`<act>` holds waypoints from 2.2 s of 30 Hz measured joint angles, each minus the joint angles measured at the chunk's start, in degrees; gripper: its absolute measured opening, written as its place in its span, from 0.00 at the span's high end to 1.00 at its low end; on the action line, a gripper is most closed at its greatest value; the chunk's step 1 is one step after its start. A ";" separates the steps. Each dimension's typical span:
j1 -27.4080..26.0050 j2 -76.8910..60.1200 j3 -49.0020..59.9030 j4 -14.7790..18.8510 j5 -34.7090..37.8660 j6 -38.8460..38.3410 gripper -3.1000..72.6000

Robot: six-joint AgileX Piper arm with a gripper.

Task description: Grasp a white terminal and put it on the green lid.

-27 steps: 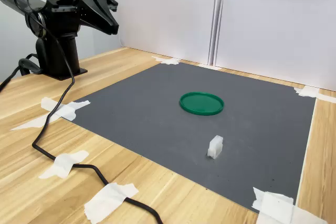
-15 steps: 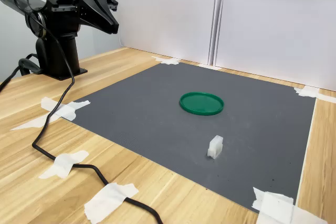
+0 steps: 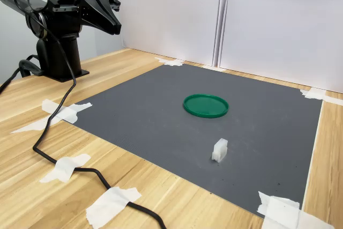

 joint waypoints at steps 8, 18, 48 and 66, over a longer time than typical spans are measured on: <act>0.00 2.03 -0.22 0.12 0.06 0.00 0.89; -0.06 14.06 -19.46 0.17 19.76 -1.74 0.89; -0.17 59.43 -56.97 -1.10 48.12 -14.67 0.04; -0.51 87.35 -80.89 -3.22 51.23 -14.10 0.01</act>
